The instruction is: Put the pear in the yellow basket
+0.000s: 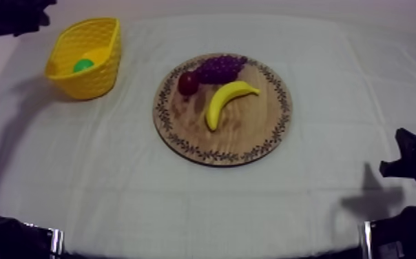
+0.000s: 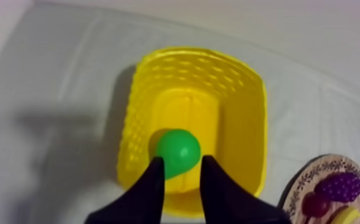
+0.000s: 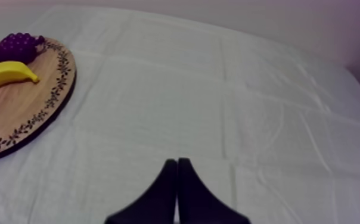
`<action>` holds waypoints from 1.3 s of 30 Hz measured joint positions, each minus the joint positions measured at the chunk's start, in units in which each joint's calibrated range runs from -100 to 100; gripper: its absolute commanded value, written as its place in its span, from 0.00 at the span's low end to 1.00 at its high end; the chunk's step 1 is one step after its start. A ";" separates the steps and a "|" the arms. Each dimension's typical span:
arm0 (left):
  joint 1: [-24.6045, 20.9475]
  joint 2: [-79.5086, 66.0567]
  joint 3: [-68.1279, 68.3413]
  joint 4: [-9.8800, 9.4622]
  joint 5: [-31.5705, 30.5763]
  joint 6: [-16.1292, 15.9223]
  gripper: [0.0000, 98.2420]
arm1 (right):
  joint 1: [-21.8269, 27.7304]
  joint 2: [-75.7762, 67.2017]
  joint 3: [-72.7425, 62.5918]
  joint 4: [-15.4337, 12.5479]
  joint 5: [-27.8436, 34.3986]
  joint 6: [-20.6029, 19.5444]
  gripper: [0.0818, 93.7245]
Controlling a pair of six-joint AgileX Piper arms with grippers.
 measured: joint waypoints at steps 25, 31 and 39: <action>-3.66 -65.33 69.93 -5.25 -28.45 -2.44 0.13 | 0.00 0.00 0.00 0.00 0.03 0.03 0.00; -2.20 -77.68 77.05 -3.44 -24.28 -4.11 0.11 | 0.00 0.00 0.00 0.00 0.03 0.03 0.00; -1.86 -89.80 77.23 0.21 -17.30 -6.43 0.02 | 0.00 0.00 0.00 0.00 0.03 0.03 0.00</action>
